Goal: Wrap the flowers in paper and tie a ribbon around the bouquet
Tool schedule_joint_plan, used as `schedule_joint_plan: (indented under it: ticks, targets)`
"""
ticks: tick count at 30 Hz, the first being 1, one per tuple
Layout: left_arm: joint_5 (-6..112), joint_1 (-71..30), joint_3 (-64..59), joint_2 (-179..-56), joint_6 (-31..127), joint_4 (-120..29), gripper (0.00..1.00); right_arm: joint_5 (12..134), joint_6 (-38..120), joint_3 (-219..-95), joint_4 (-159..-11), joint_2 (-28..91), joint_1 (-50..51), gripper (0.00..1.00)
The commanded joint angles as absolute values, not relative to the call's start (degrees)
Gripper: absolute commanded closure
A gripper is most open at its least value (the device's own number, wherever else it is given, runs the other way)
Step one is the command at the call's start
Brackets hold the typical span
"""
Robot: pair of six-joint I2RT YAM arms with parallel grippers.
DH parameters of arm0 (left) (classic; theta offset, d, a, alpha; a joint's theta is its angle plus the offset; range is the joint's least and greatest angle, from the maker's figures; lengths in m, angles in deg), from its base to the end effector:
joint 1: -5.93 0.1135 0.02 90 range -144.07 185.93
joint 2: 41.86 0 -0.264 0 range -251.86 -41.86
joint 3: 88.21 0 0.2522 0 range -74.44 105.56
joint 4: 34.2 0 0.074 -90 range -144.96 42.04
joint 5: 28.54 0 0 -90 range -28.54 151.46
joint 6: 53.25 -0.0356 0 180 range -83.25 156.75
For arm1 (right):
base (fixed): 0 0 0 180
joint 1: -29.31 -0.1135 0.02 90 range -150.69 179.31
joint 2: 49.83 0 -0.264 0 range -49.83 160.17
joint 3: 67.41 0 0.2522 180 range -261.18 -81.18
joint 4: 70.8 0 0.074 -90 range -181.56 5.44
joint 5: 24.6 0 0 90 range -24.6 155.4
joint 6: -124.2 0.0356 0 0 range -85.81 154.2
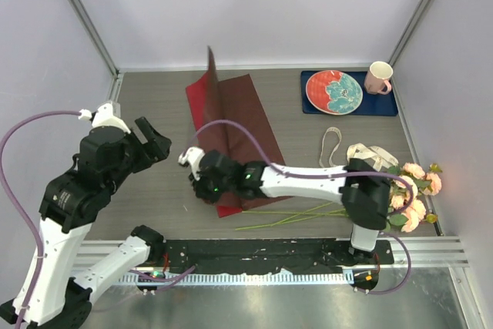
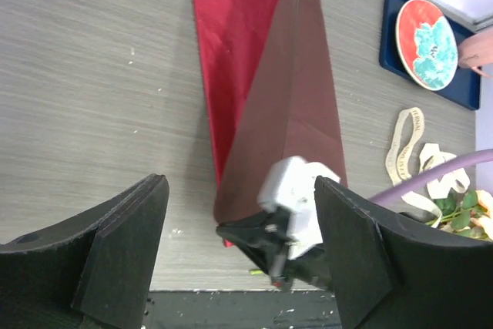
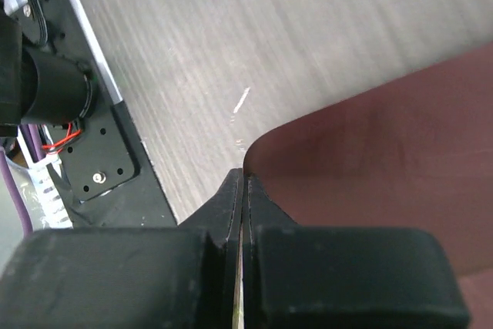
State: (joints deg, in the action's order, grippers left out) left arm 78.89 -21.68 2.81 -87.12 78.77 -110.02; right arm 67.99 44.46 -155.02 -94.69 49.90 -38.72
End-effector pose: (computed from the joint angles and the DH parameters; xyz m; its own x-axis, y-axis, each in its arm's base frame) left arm 0.0967 -0.0385 0.4276 -0.4720 -0.4739 -0.7434 -0.1393 0.8727 -0.4679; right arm 0.1481 0.3714 0.2563 -0.3839 -0.4760 -0.7912 -0.8859 0.4315 0.1702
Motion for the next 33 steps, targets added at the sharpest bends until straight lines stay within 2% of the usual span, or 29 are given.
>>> schedule_joint_plan:
  ticks: [1,8,9,11,15,17,20,21,22,24,26,27,29,30,32,33]
  targets:
    - [82.64,-21.4,7.28,-89.93,77.54,-116.78,0.18,66.45,45.54,-162.12,-94.67,54.49,-42.65,1.0]
    - [89.65,-21.31,20.9,-100.12,71.66,-125.02,0.12,68.92,44.4,-172.3,-97.48,66.09,-47.05,1.0]
    - [91.15,-21.22,22.4,-100.75,70.95,-125.65,0.05,67.87,43.96,-174.49,-97.92,67.67,-47.5,1.0]
    - [93.35,-20.61,22.94,-101.54,69.89,-127.05,0.0,67.68,44.3,-176.0,-98.36,68.91,-47.68,1.0]
    - [90.82,-16.57,22.68,-99.88,70.15,-127.15,0.0,75.22,44.91,-181.09,-97.05,73.29,-47.68,1.0]
    - [90.64,-16.48,21.54,-98.73,70.42,-126.02,0.0,77.08,45.7,-183.38,-97.3,76.55,-47.59,0.97]
    - [89.68,-16.3,21.53,-99.43,70.24,-126.44,0.0,78.23,48.95,-183.23,-96.26,74.56,-46.54,0.68]
    - [89.41,-16.21,21.79,-100.48,70.24,-126.45,0.0,78.14,50.0,-180.17,-95.3,73.06,-46.02,0.5]
    - [88.54,-16.21,21.71,-100.66,70.24,-126.27,0.0,77.97,52.36,-178.66,-94.59,71.22,-44.62,0.43]
    - [87.31,-16.21,19.53,-100.49,69.89,-123.38,0.0,78.41,55.62,-174.55,-96.77,65.35,-42.59,0.35]
    - [86.16,-16.21,17.15,-99.96,69.54,-119.18,0.0,79.2,58.0,-168.66,-98.45,59.37,-39.7,0.33]
    - [85.2,-16.3,14.27,-100.05,69.45,-117.5,0.0,78.07,58.45,-160.88,-98.45,51.33,-38.81,0.29]
    - [78.3,-16.21,10.39,-101.18,68.92,-111.29,0.01,71.94,60.28,-152.93,-98.54,43.38,-35.05,0.25]
    - [74.42,-16.21,5.85,-102.23,68.75,-108.98,0.05,70.08,61.26,-145.67,-98.89,37.16,-32.76,0.2]
    - [63.21,-16.21,0.99,-107.31,68.22,-101.71,0.14,68.22,62.93,-139.39,-100.99,32.28,-26.01,0.19]
    - [61.65,-16.39,-2.86,-109.52,67.7,-100.01,0.26,66.04,64.07,-133.88,-101.17,30.52,-19.18,0.18]
